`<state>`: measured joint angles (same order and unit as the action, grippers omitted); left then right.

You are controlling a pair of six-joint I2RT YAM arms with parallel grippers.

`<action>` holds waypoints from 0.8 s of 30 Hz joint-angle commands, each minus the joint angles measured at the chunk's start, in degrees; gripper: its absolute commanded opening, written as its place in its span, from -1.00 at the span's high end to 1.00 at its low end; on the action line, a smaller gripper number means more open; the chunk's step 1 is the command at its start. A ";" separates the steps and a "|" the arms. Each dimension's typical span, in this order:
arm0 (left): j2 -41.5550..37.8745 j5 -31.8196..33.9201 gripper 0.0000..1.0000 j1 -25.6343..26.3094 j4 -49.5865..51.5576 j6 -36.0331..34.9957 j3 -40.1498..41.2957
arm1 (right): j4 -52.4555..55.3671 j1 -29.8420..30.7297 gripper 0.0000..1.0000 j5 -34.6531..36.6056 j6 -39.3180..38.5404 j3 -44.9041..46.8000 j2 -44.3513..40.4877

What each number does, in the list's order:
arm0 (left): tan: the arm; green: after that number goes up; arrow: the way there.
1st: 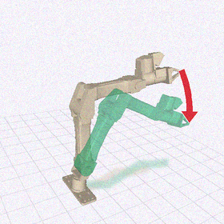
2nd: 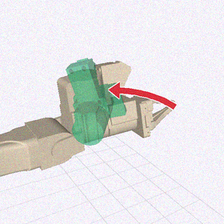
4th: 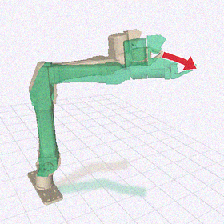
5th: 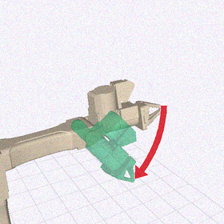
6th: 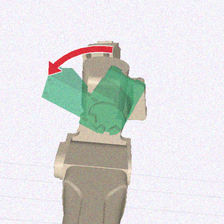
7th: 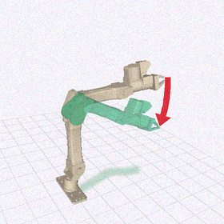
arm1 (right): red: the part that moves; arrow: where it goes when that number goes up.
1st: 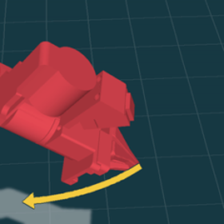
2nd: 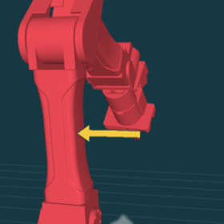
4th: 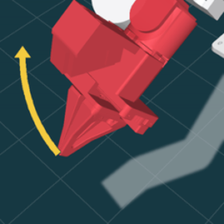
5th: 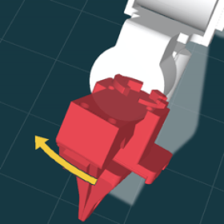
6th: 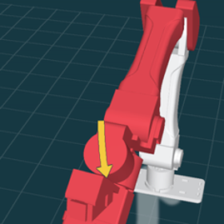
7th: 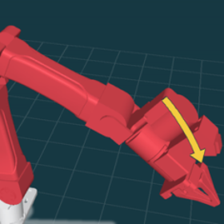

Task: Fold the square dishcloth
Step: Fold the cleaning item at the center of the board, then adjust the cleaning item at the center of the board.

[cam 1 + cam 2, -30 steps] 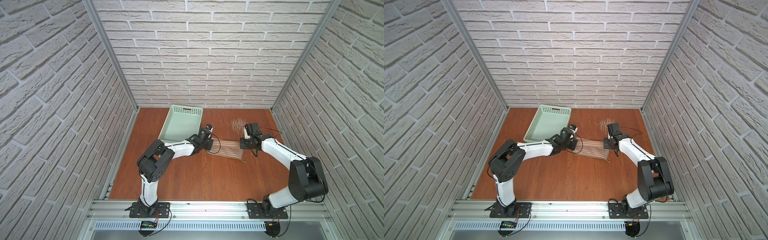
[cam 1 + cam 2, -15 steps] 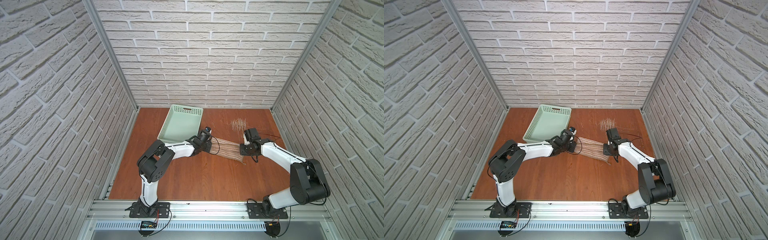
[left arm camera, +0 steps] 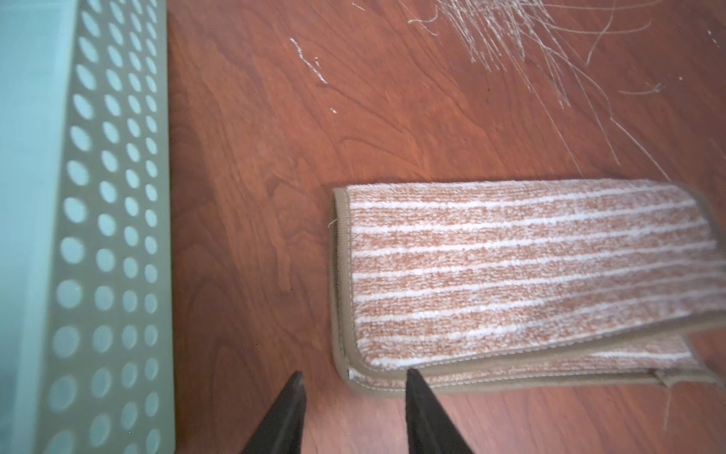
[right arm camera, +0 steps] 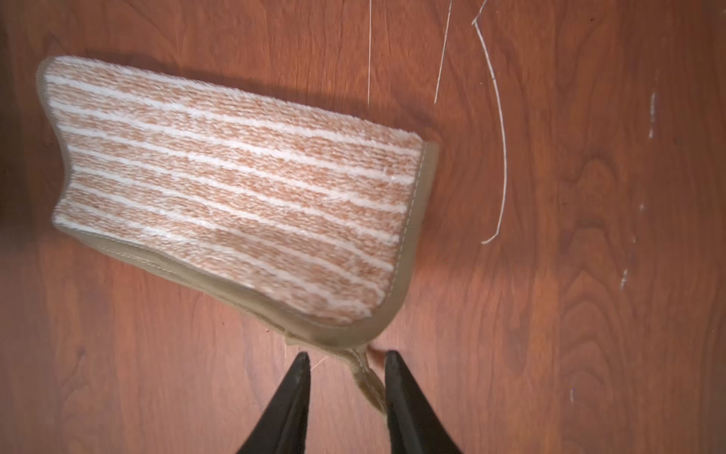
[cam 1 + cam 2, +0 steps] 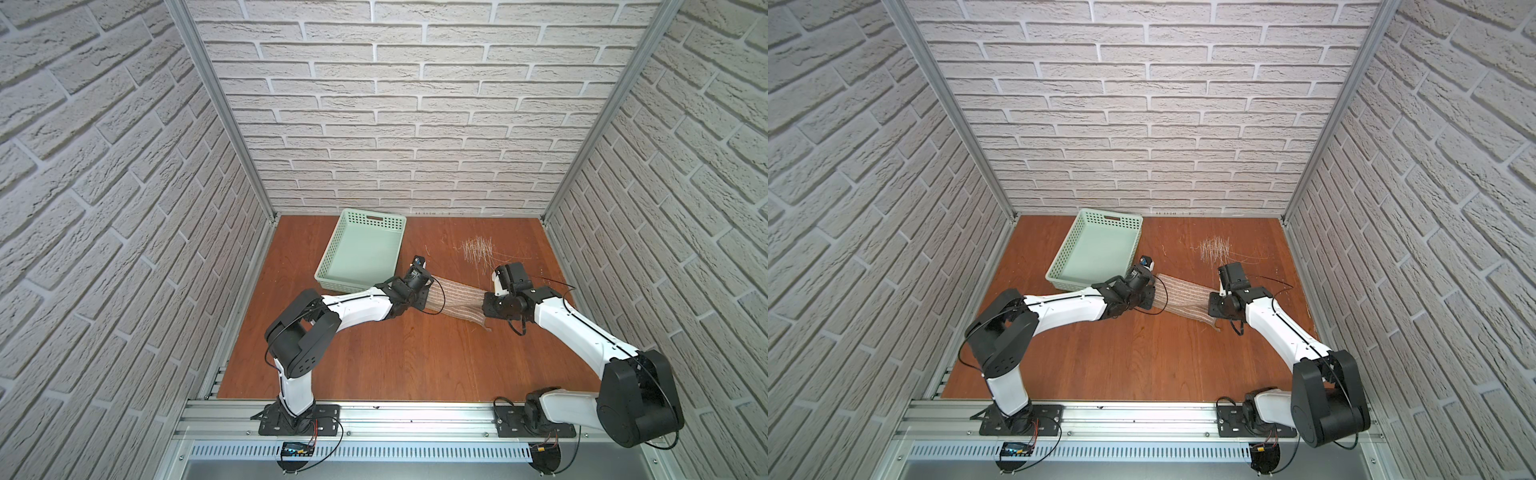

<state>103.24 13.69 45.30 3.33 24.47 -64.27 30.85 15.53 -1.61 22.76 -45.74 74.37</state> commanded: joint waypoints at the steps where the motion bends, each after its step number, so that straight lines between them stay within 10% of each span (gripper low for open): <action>1: -2.25 3.15 0.10 -0.08 3.61 4.46 -0.43 | 2.89 0.47 0.27 -2.89 2.74 1.65 -2.03; 10: 2.07 0.88 -0.03 -0.11 8.98 6.55 -7.79 | 3.67 0.47 0.31 -1.31 7.50 4.59 -7.07; 24: 14.38 -6.70 0.08 -0.84 14.41 2.23 -20.53 | -10.95 0.35 0.53 -1.47 15.97 4.57 7.56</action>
<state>115.26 9.78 44.99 15.42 27.66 -82.96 24.97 15.55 -1.19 36.23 -41.56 79.83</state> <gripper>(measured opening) 0.471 0.236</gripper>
